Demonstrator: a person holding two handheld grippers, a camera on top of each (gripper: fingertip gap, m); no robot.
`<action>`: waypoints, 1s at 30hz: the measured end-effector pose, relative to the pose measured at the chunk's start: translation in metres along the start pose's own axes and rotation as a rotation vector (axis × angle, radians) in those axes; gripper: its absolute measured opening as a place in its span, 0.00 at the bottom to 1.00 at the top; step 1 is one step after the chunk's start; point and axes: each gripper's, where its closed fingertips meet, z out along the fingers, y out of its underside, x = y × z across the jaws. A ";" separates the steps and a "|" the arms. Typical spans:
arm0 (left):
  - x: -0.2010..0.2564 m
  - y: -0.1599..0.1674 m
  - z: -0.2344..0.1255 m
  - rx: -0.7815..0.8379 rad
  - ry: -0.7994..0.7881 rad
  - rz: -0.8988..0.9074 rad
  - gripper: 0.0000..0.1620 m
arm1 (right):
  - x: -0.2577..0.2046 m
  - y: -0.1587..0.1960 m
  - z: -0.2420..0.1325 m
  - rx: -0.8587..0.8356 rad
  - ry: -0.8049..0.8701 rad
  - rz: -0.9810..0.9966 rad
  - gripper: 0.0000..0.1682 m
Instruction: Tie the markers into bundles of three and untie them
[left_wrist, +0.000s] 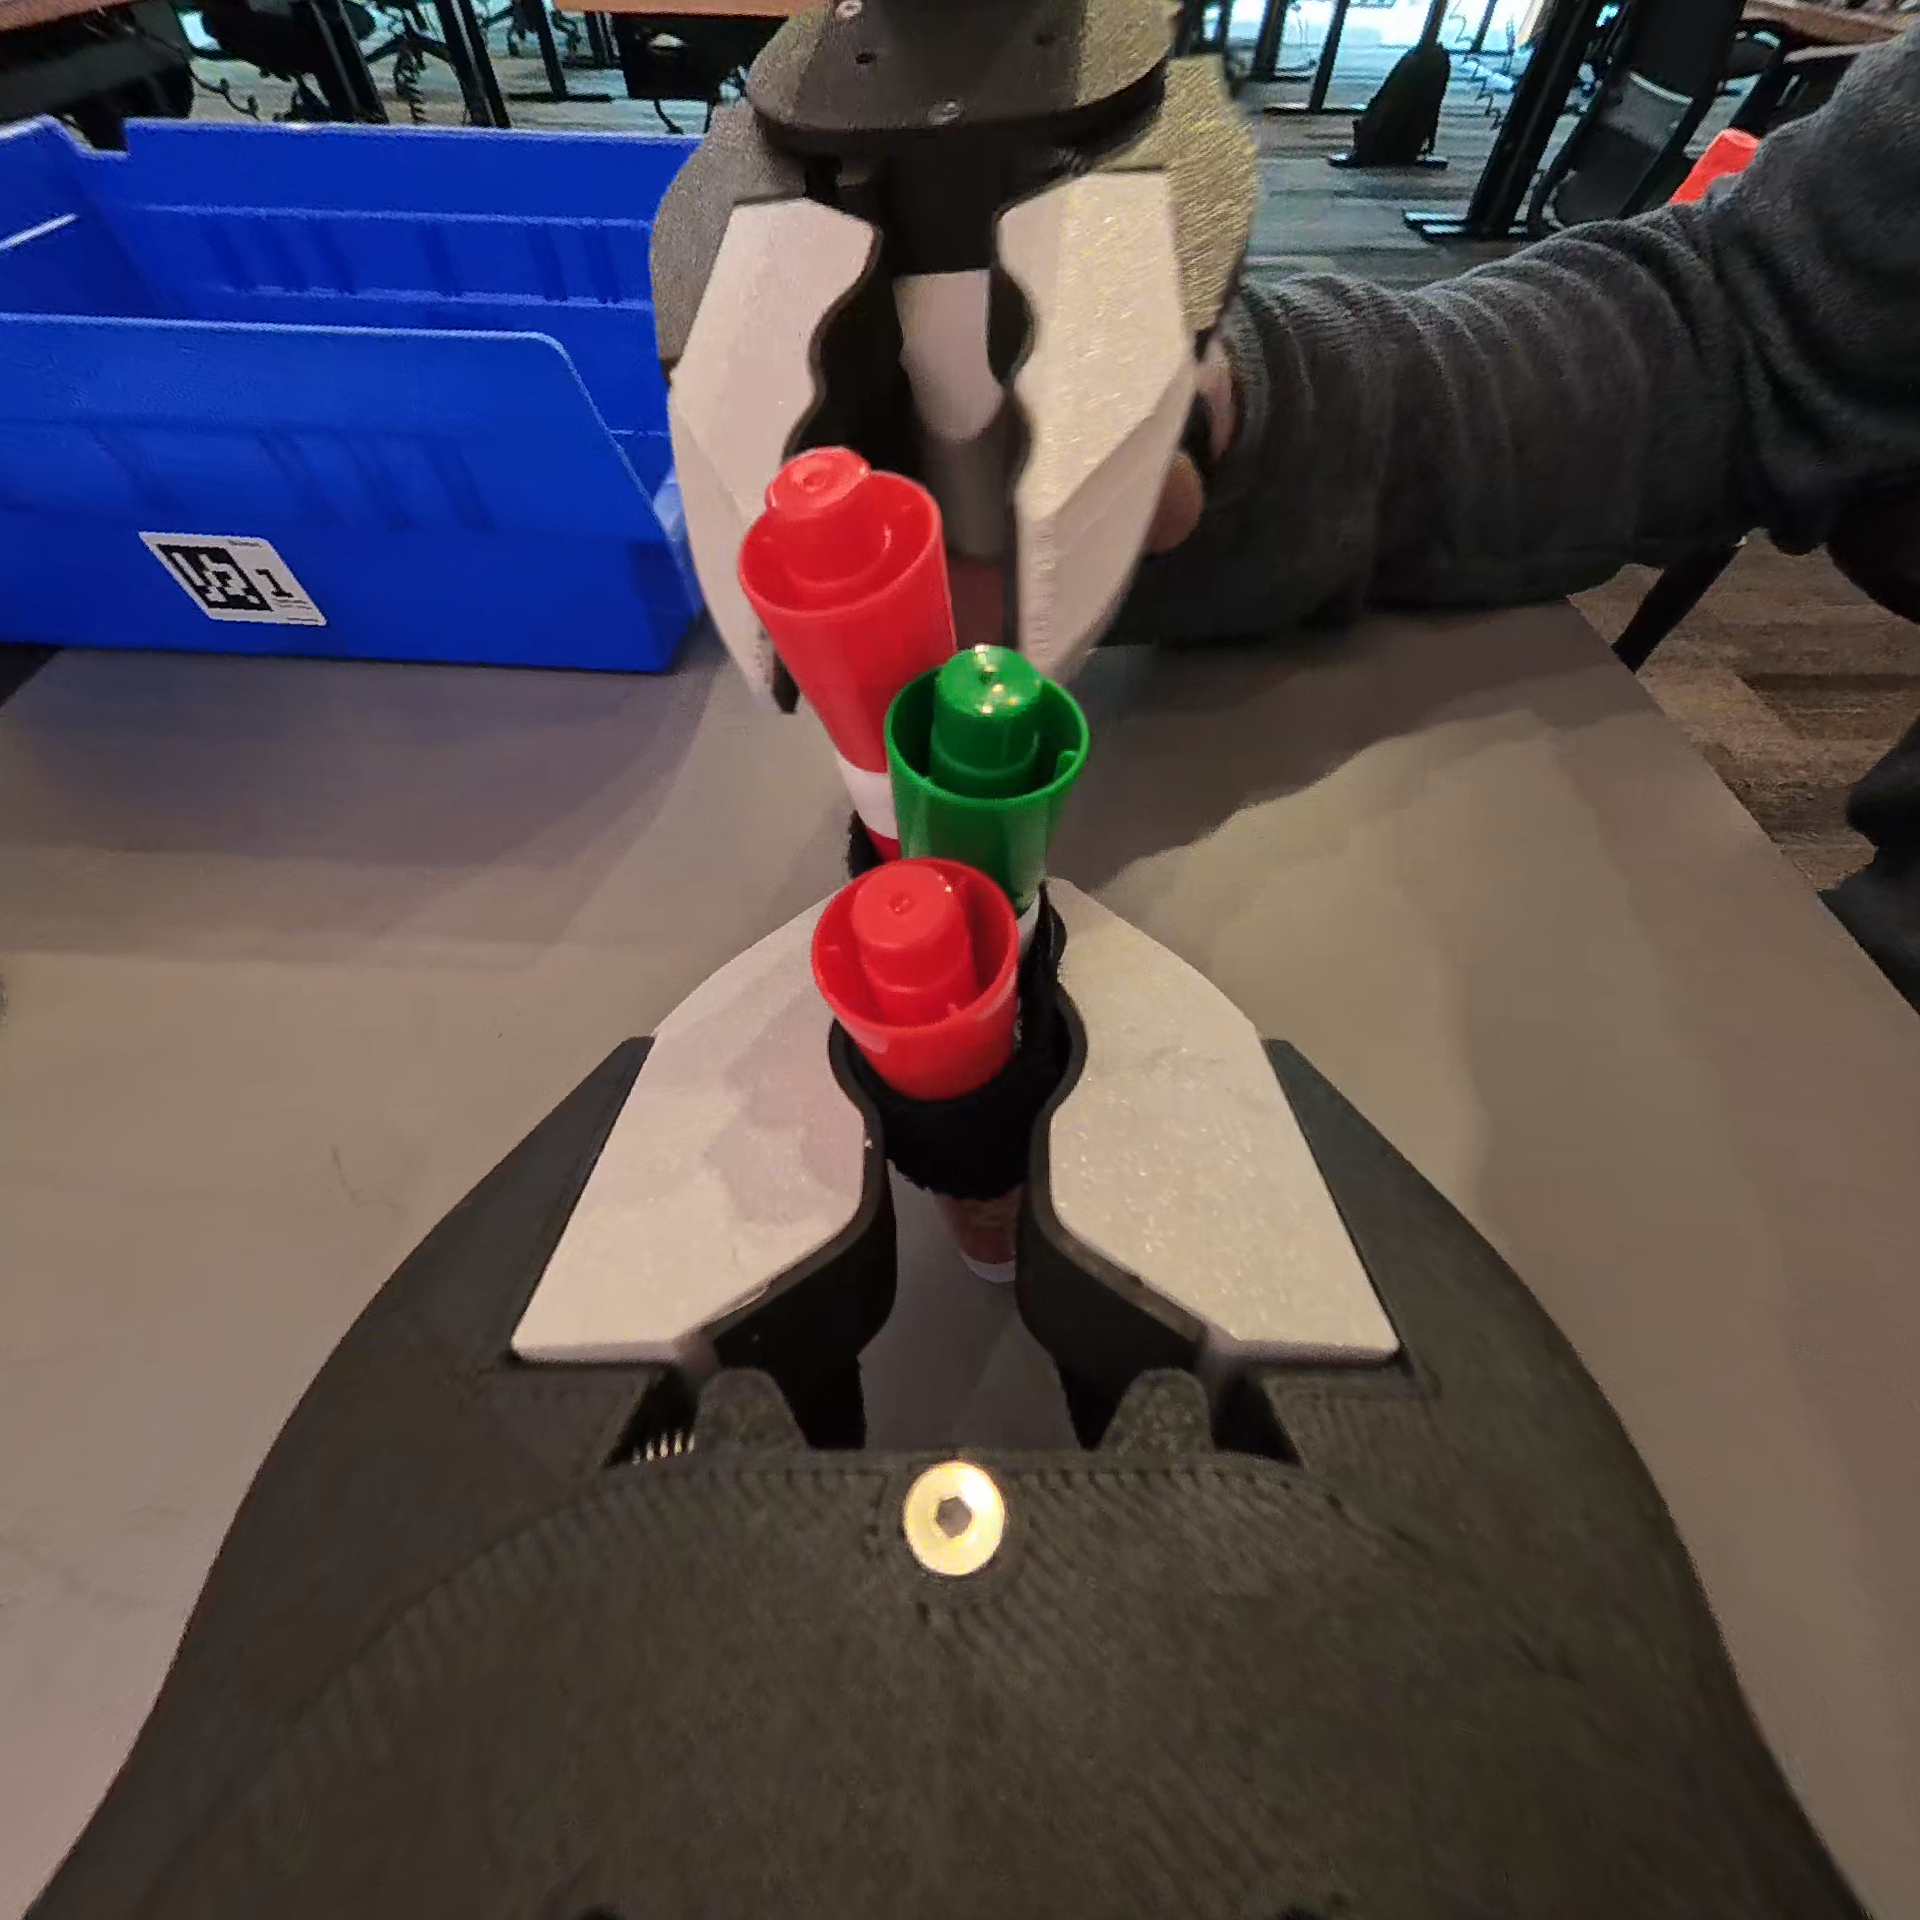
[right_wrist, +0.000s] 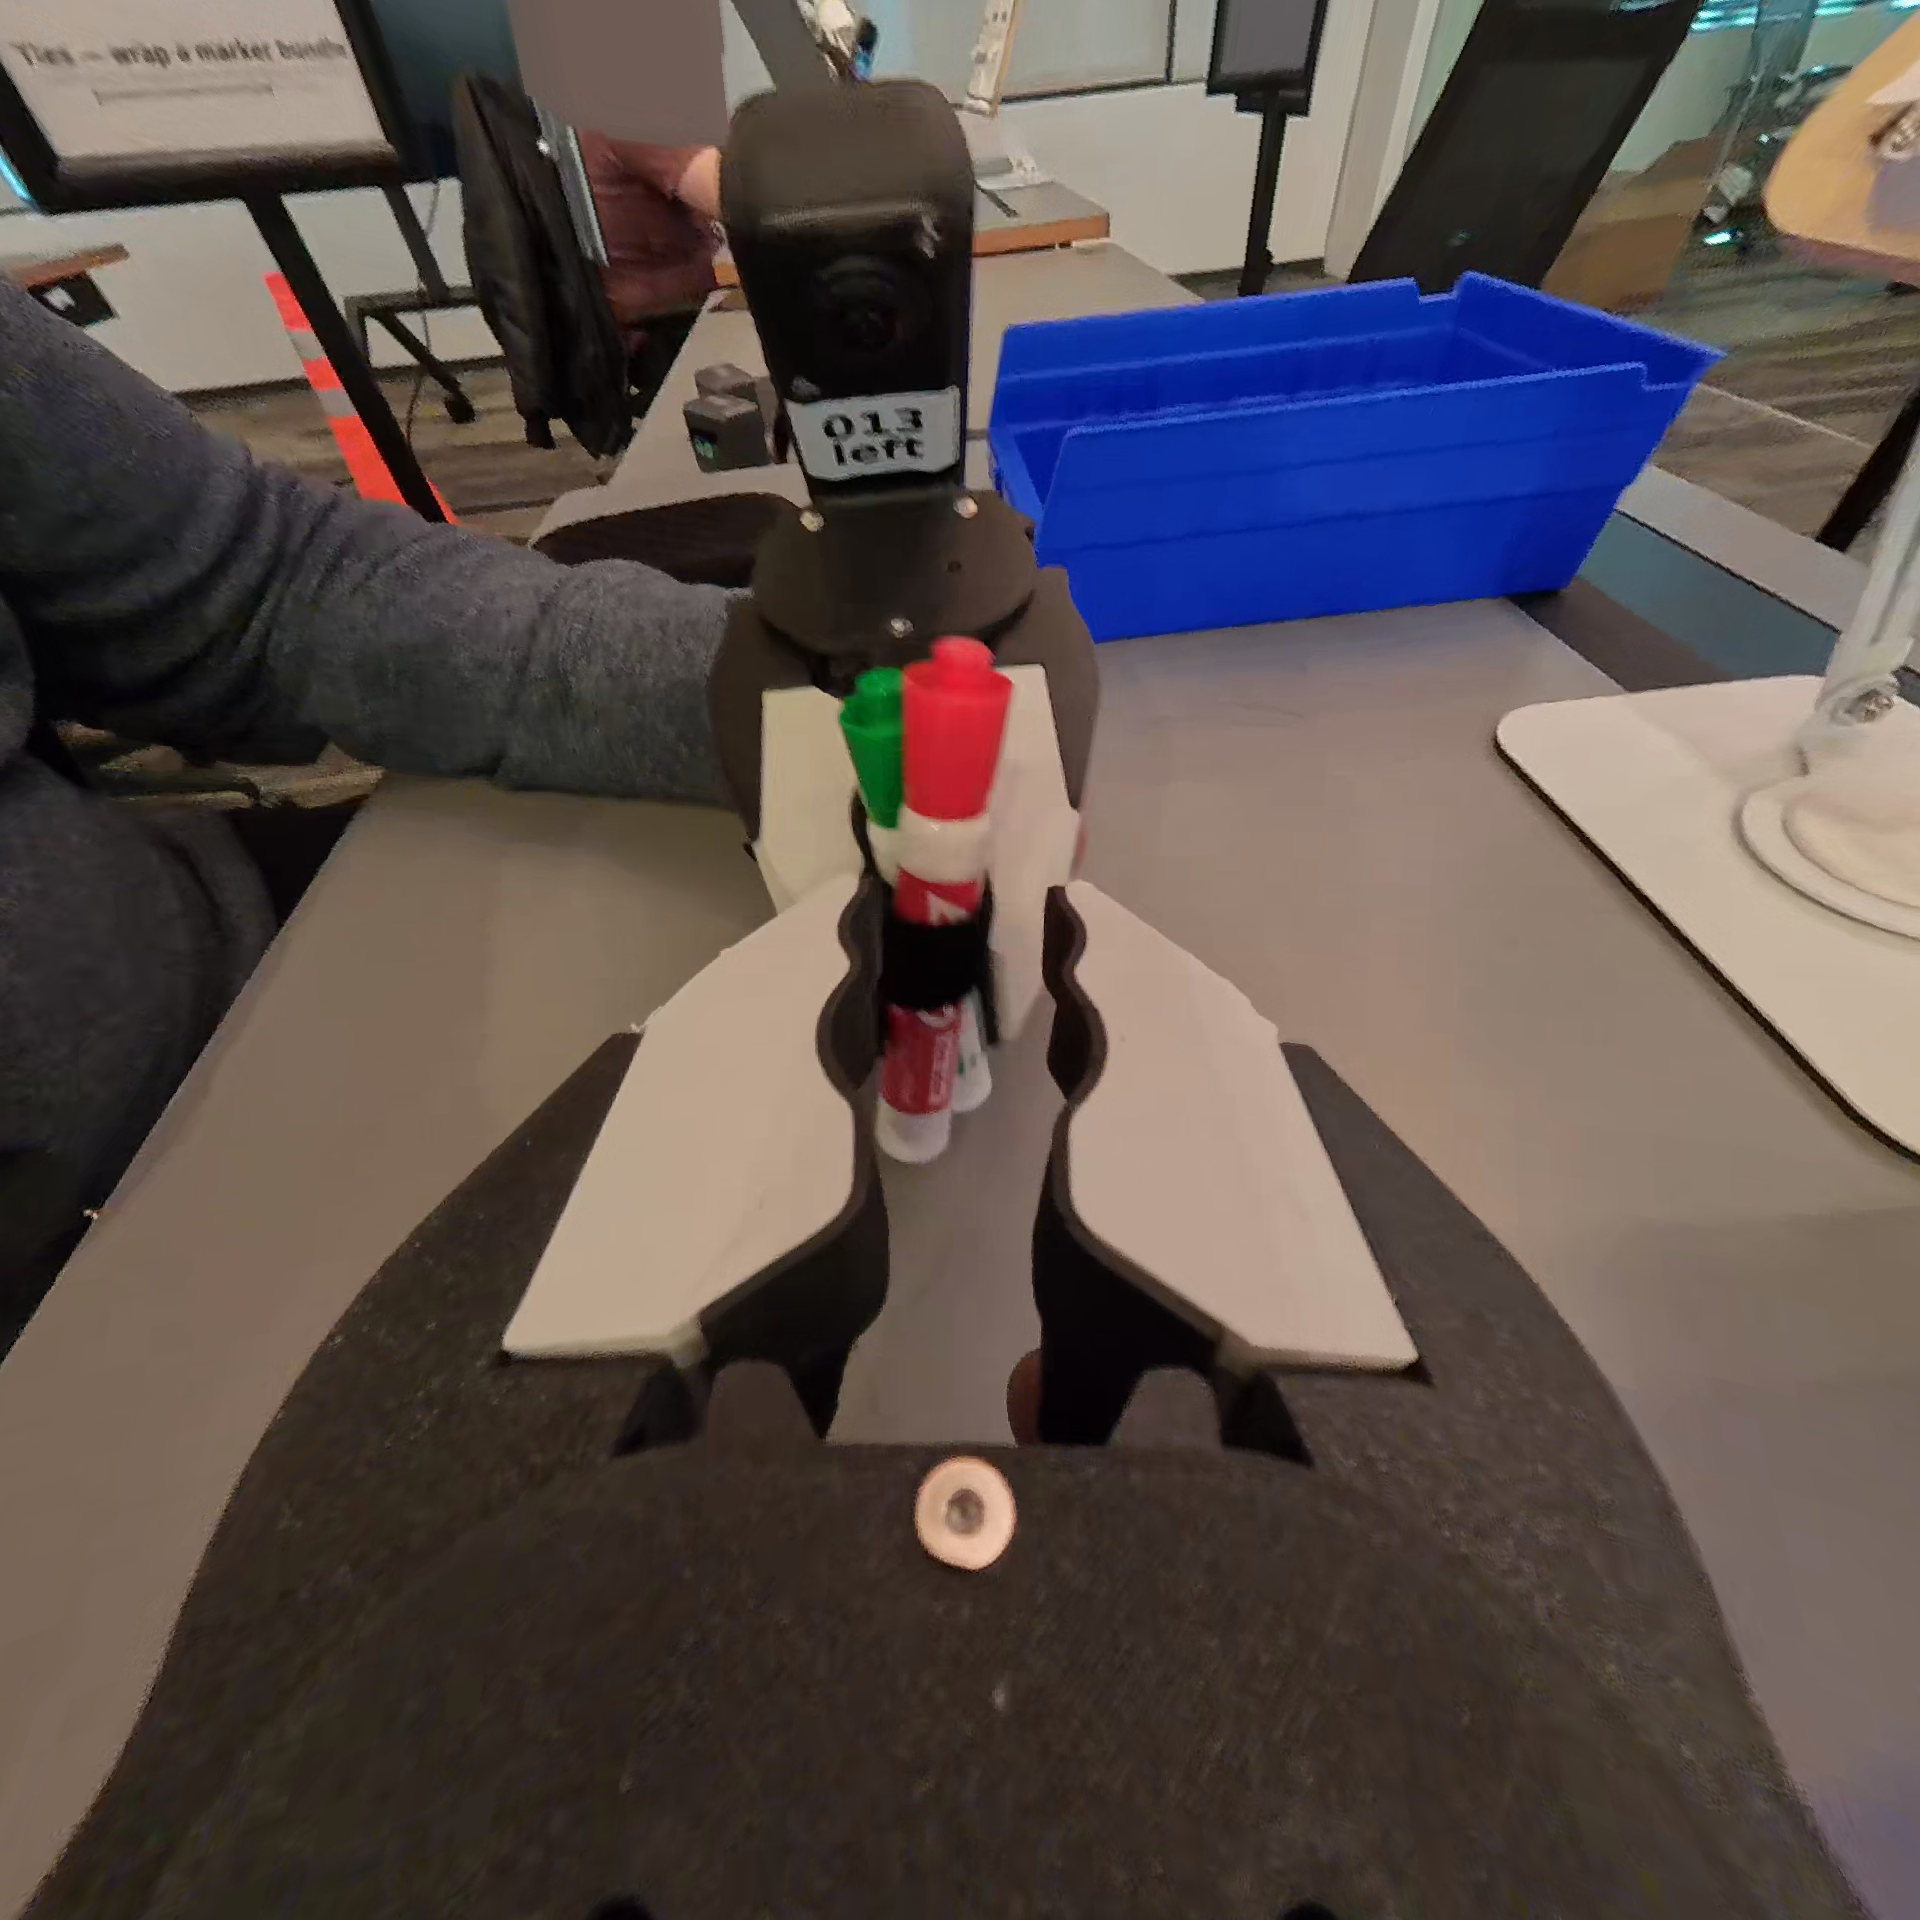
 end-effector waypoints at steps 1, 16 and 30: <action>0.001 -0.001 -0.001 0.011 0.002 0.006 0.15 | 0.001 0.003 -0.003 -0.007 0.002 0.004 0.17; -0.014 -0.005 -0.006 0.052 -0.072 -0.048 0.15 | -0.004 0.013 0.010 -0.088 0.020 -0.015 0.11; -0.027 -0.003 -0.003 0.027 -0.183 -0.076 0.15 | 0.005 0.018 0.011 -0.126 0.105 -0.017 0.06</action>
